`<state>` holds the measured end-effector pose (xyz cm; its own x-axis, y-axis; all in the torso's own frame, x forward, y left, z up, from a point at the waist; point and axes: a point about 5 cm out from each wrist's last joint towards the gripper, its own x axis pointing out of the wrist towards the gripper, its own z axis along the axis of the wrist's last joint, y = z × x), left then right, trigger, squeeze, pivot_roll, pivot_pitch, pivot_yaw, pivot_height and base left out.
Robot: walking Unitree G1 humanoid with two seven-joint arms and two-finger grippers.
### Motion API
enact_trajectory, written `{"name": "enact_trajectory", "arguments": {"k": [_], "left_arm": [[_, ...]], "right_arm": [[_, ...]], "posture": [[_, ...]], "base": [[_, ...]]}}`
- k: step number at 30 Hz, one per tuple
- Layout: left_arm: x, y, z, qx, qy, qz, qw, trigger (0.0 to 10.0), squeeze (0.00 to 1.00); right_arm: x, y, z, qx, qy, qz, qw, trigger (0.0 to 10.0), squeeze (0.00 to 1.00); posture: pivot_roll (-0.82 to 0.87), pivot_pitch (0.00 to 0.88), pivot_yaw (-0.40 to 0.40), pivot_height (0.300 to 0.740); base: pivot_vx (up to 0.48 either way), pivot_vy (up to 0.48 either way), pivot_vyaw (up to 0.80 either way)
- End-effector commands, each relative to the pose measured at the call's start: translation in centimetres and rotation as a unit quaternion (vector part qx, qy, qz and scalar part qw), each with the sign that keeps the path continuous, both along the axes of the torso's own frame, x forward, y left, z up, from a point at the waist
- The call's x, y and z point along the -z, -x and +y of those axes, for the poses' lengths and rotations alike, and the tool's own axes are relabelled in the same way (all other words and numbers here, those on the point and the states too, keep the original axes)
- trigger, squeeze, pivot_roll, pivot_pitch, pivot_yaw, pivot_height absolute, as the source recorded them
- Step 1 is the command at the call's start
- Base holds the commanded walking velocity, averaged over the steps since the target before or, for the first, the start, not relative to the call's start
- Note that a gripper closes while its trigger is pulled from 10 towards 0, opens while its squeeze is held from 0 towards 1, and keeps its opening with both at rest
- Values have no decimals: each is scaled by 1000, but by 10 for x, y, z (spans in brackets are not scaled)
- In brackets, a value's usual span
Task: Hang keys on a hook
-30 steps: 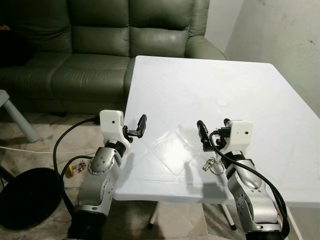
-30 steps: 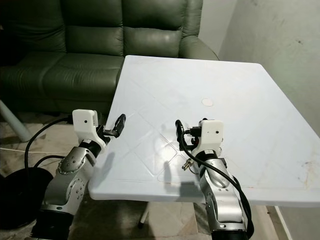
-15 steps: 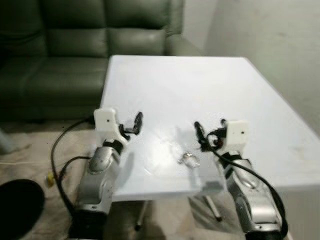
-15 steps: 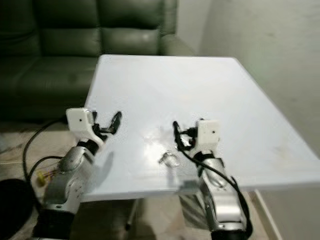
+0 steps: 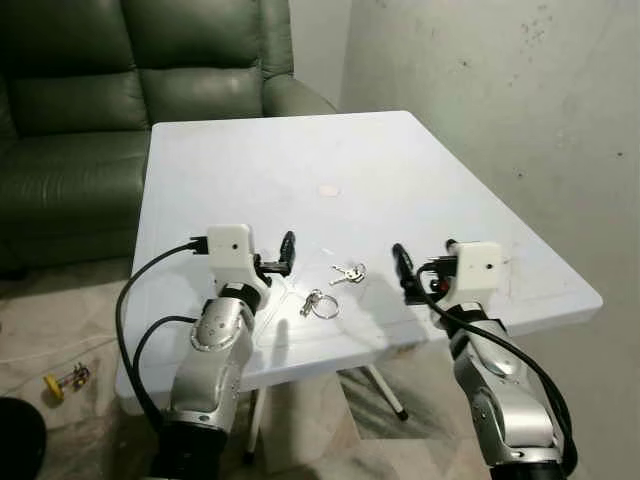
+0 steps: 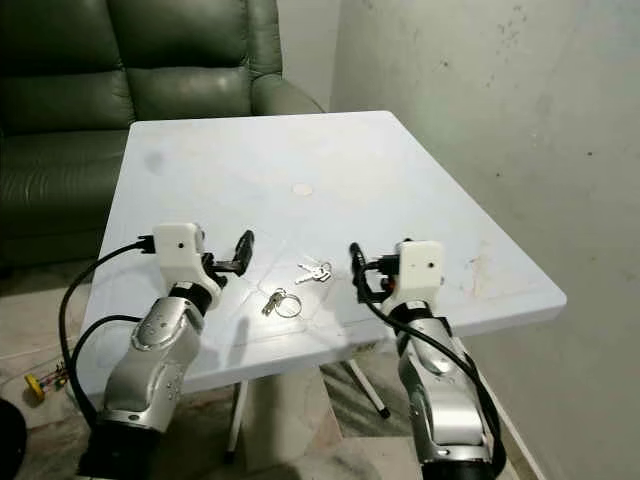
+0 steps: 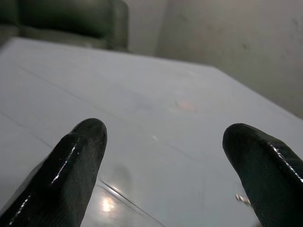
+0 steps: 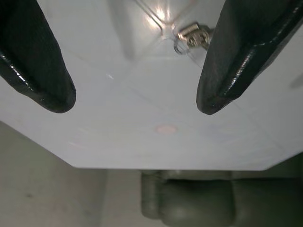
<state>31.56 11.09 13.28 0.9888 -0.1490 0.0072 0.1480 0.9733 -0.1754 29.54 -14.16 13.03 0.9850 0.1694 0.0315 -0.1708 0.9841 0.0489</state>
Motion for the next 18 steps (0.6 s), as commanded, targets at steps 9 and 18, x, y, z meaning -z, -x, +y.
{"name": "enact_trajectory", "arguments": {"k": [9,18], "left_arm": [[-2,-2,-1,-12,13,3,1000,10000,0],[4,0,6,-37,30,18,999,10000,0]], "right_arm": [[-3,-6,-8,13,23,5,1000,10000,0],[-2,-14,-20,27,27,28,999,10000,0]], "posture": [[-82,13,-72,740],[-81,12,-74,740]], "base": [[0,0,0],[0,0,0]]}}
